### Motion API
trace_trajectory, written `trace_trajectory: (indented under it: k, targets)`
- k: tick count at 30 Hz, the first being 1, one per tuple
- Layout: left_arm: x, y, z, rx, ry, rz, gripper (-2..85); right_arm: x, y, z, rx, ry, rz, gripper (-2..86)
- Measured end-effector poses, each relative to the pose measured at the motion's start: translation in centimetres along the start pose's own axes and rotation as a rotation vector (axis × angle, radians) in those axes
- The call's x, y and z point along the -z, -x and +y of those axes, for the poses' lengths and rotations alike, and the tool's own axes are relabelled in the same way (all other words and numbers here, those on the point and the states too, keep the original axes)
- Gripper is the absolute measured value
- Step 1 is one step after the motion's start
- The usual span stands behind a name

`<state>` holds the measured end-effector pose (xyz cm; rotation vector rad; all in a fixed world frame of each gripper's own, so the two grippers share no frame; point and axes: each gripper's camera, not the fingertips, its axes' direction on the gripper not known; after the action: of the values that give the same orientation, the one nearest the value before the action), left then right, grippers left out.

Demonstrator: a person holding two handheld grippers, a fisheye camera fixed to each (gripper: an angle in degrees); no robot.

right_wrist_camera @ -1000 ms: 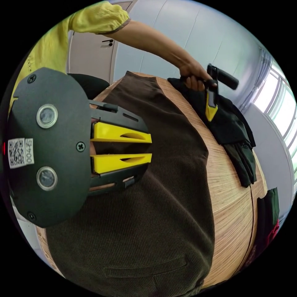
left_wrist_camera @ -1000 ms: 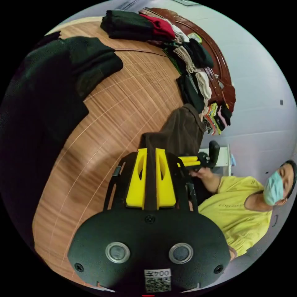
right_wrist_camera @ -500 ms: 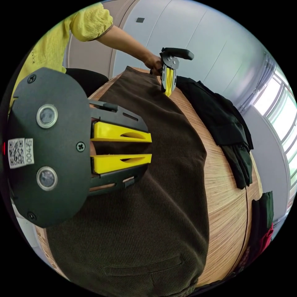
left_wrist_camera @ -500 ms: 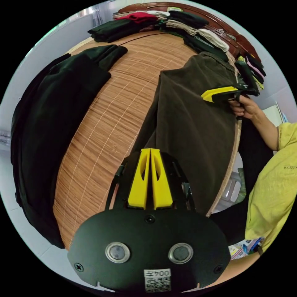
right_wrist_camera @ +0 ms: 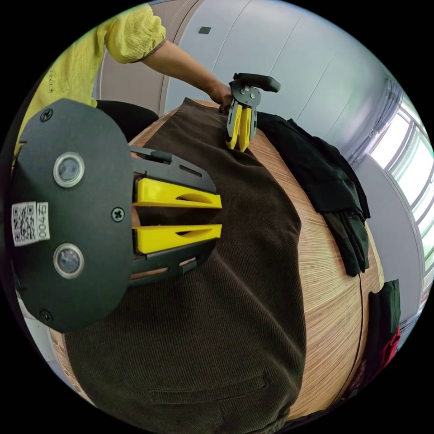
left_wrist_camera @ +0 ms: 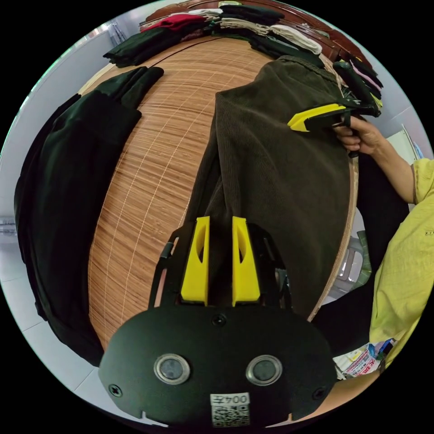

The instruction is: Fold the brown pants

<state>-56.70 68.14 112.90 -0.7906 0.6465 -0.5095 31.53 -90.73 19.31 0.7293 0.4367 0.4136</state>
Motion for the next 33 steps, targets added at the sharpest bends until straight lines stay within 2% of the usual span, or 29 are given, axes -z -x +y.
trace_trajectory:
  k: [3,6,9,11,13,17,18,21,23,27,30,33]
  targets:
    - [-0.6,-0.4,1.3,0.003,0.002,-0.01,6.1,0.2,-0.4,0.5,-0.001,0.0,-0.001,6.7]
    - [-1.3,-0.1,3.2,0.016,-0.013,0.062,3.3,0.5,-0.7,1.0,-0.002,0.0,-0.001,6.6]
    - [-0.8,1.3,6.0,0.122,-0.088,0.081,1.6,0.8,-1.3,1.6,-0.007,-0.002,-0.011,6.5]
    - [0.4,4.4,9.6,0.284,-0.238,0.185,0.8,1.1,-1.9,2.0,-0.02,-0.003,-0.029,6.3]
    - [-0.4,7.1,12.6,0.425,-0.312,0.273,0.4,1.4,-2.3,2.4,-0.026,-0.003,-0.032,5.9]
    - [-6.4,10.2,17.6,0.668,-0.26,0.351,0.2,1.9,-3.0,3.4,-0.03,-0.005,-0.025,5.1]
    - [-6.9,10.1,18.1,0.682,-0.259,0.352,0.2,2.0,-3.1,3.5,-0.033,-0.005,-0.026,5.1]
    - [-5.5,7.6,20.6,0.658,-0.435,0.28,0.1,2.4,-3.9,4.2,-0.049,-0.005,-0.044,4.9]
    - [-3.5,3.3,21.0,0.508,-0.531,0.219,0.1,2.9,-4.3,4.9,-0.05,-0.003,-0.045,4.8]
    - [-5.7,-3.0,19.2,0.327,-0.407,0.155,0.1,3.5,-4.7,5.9,-0.048,-0.006,-0.036,4.7]
    - [-10.2,-4.0,18.8,0.432,-0.263,0.03,0.3,4.2,-5.0,7.0,-0.039,-0.01,-0.024,4.7]
    - [-12.5,-1.8,21.4,0.631,-0.352,0.151,0.4,4.8,-5.2,8.1,-0.024,-0.011,-0.001,4.7]
